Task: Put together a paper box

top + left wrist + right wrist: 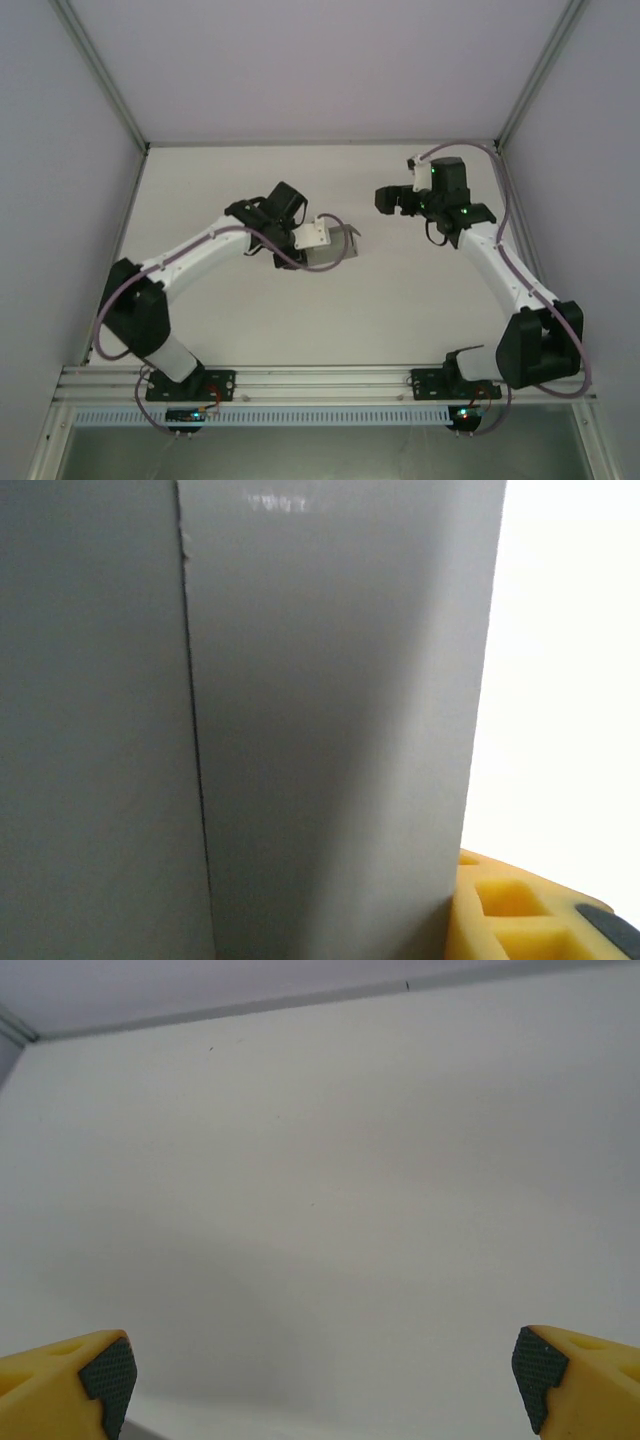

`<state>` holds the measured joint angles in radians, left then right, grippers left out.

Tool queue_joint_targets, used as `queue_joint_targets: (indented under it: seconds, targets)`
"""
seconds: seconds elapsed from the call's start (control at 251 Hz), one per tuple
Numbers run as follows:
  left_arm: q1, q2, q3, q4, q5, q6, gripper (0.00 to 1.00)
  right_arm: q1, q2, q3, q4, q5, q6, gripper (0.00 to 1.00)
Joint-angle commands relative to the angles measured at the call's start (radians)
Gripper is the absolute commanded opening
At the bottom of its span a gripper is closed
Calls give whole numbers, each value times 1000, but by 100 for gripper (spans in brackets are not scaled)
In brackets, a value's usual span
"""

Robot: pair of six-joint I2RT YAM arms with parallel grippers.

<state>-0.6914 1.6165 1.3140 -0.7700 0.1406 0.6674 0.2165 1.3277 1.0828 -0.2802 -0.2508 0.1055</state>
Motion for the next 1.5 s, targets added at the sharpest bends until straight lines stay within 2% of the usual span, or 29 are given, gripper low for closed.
queue_joint_targets:
  seconds: [0.0,0.152,0.291,0.471,0.583,0.73,0.814,1.042,1.157,1.241,1.493]
  targets:
    - [24,70,81,-152,68,-29,32,9,-39,-31,22,-28,-179,99]
    - [26,149,127,-171,52,-23,33,19,-38,-34,-6,-61,-208,99]
    - [27,200,150,-174,34,-29,40,36,-12,-18,-61,-130,-245,99]
    - [27,249,192,-194,25,-28,40,81,48,18,-111,-193,-273,97]
    - [26,251,190,-187,29,-17,43,91,103,23,-107,-275,-259,87]
    - [26,262,204,-189,30,-16,44,115,168,55,-148,-305,-272,68]
    - [27,265,210,-194,28,-17,43,135,192,73,-182,-314,-313,64]
    - [24,270,221,-202,23,-17,43,177,230,101,-219,-249,-345,50]
    - [22,272,227,-204,21,-17,44,193,251,132,-222,-242,-350,39]
    - [19,272,229,-200,22,-15,44,208,261,139,-223,-241,-354,35]
    - [17,273,234,-182,7,-30,44,246,275,174,-281,-172,-319,8]
